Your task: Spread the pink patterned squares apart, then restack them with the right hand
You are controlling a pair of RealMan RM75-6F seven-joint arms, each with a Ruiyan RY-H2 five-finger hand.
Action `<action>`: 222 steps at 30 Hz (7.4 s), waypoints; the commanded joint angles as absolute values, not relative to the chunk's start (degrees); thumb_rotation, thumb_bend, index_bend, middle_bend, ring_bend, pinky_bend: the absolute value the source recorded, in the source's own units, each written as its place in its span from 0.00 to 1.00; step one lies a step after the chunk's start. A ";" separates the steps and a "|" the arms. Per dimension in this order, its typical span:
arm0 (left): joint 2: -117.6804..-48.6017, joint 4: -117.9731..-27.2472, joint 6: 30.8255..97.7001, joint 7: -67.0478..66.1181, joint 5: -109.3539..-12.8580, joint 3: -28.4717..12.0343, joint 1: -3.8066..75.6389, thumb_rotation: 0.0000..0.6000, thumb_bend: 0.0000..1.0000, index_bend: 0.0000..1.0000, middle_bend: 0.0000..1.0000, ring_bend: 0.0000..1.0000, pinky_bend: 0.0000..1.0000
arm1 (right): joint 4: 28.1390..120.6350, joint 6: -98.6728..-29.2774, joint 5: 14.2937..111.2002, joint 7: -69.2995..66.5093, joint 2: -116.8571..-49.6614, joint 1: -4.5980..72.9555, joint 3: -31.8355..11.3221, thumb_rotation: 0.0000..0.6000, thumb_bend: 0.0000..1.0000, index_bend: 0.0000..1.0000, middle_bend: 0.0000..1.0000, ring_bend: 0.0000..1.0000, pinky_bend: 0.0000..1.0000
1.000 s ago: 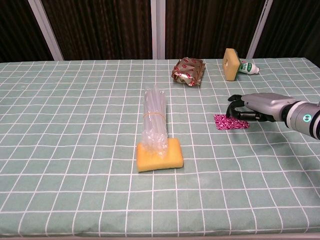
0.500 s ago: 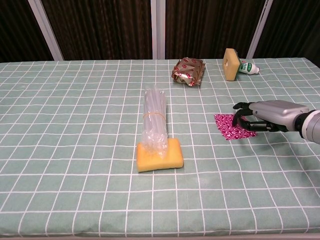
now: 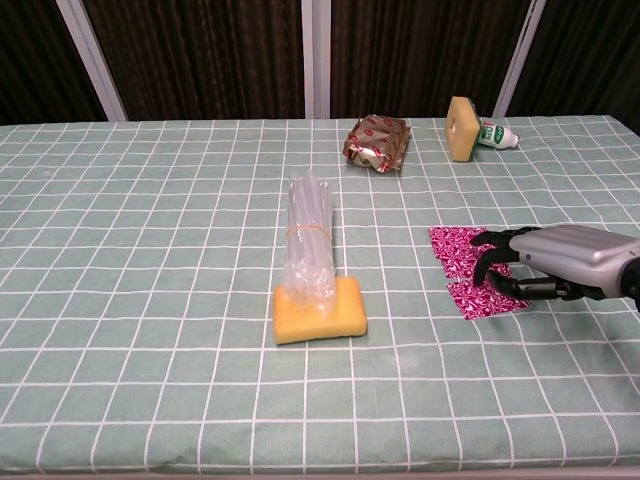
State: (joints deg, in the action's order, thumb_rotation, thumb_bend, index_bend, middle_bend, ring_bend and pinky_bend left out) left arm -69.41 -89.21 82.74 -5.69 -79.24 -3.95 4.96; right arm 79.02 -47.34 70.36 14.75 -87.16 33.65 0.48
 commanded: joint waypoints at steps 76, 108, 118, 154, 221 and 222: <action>-69.48 -90.03 83.66 -6.55 -79.32 -3.55 3.91 1.00 0.08 0.17 0.10 0.10 0.17 | 71.34 -47.01 68.54 15.35 -87.75 32.77 -0.58 0.02 0.53 0.29 0.00 0.00 0.00; -69.41 -90.64 84.17 -6.85 -79.73 -3.54 3.80 1.00 0.08 0.17 0.10 0.10 0.17 | 78.06 -50.84 72.86 13.21 -83.08 29.90 0.21 0.03 0.52 0.29 0.00 0.00 0.00; -69.60 -90.44 84.16 -6.70 -79.87 -3.39 3.71 1.00 0.08 0.17 0.10 0.10 0.17 | 78.38 -50.07 73.35 14.05 -83.36 29.00 2.01 0.03 0.52 0.29 0.00 0.00 0.00; -69.69 -89.83 85.42 -5.51 -80.00 -3.00 2.37 1.00 0.08 0.17 0.10 0.10 0.17 | 69.92 -44.17 60.45 21.38 -94.25 40.25 -10.02 0.63 0.20 0.28 0.03 0.00 0.00; -69.62 -89.17 84.30 -5.18 -79.30 -3.25 2.27 1.00 0.08 0.17 0.10 0.10 0.17 | 55.94 -45.27 60.50 19.90 -102.84 42.84 -11.25 0.87 0.19 0.38 0.06 0.00 0.00; -69.61 -89.19 84.32 -5.20 -79.30 -3.28 2.28 1.00 0.08 0.17 0.10 0.10 0.17 | 56.11 -45.36 60.62 19.86 -102.68 42.98 -11.41 0.87 0.19 0.38 0.06 0.00 0.00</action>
State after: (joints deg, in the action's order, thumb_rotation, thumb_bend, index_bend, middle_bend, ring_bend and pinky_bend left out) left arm -69.61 -89.19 84.32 -5.19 -79.30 -3.28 2.28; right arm 56.04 -45.31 60.54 19.91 -102.75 42.92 -11.34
